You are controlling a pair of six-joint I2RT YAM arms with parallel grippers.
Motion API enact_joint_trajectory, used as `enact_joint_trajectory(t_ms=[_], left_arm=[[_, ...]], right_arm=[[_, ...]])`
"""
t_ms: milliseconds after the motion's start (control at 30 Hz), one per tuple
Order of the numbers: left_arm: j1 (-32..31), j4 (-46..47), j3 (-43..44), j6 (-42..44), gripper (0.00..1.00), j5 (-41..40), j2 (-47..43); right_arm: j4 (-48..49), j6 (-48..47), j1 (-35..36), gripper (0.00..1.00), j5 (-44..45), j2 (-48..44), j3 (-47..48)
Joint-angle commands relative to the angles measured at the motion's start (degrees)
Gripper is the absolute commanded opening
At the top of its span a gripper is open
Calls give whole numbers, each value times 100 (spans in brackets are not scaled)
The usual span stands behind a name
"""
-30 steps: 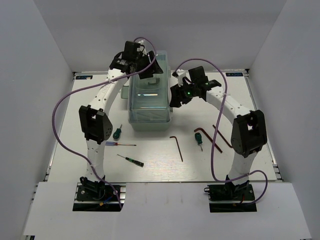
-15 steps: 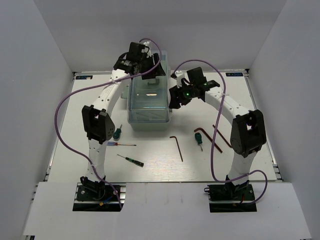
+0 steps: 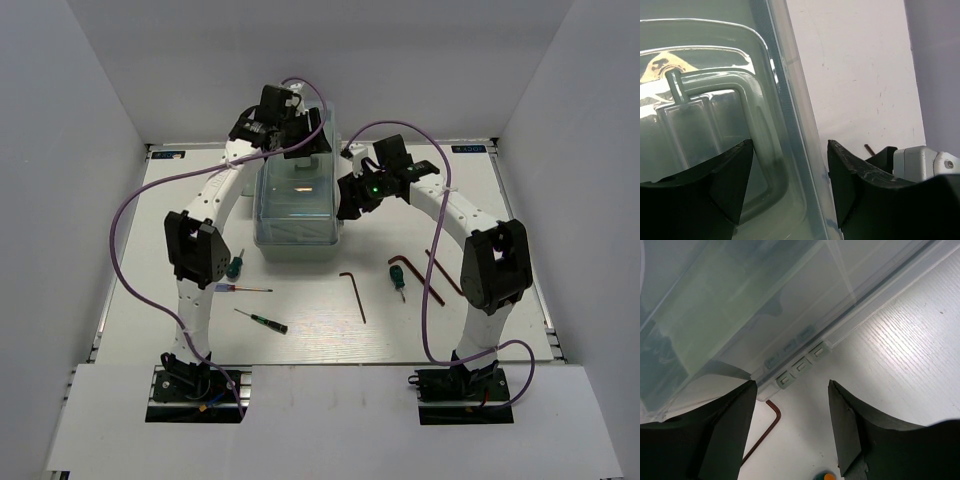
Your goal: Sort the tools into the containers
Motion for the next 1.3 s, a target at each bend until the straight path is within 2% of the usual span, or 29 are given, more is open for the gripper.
enact_joint_trajectory(t_ms=[0, 100, 267, 467, 800, 1033, 1267], left_arm=[[-69, -297, -517, 5, 71, 850, 140], [-69, 301, -956, -126, 70, 1798, 87], [36, 1362, -1746, -687, 66, 2555, -193], [151, 2024, -2300, -1136, 61, 3074, -369], [484, 4044, -3453, -2261, 61, 3585, -870], [643, 4126, -3515, -2324, 61, 3647, -871], [643, 4126, -3462, -2376, 61, 3709, -651]], right_arm=[[109, 25, 217, 66, -575, 23, 262], [126, 34, 200, 66, -593, 5, 262], [109, -19, 165, 66, -585, 5, 244], [109, -36, 165, 66, -558, -4, 244], [100, -80, 164, 66, -479, -66, 191], [39, -124, 147, 67, -242, -241, 121], [-67, -10, -160, 68, 92, -566, 112]])
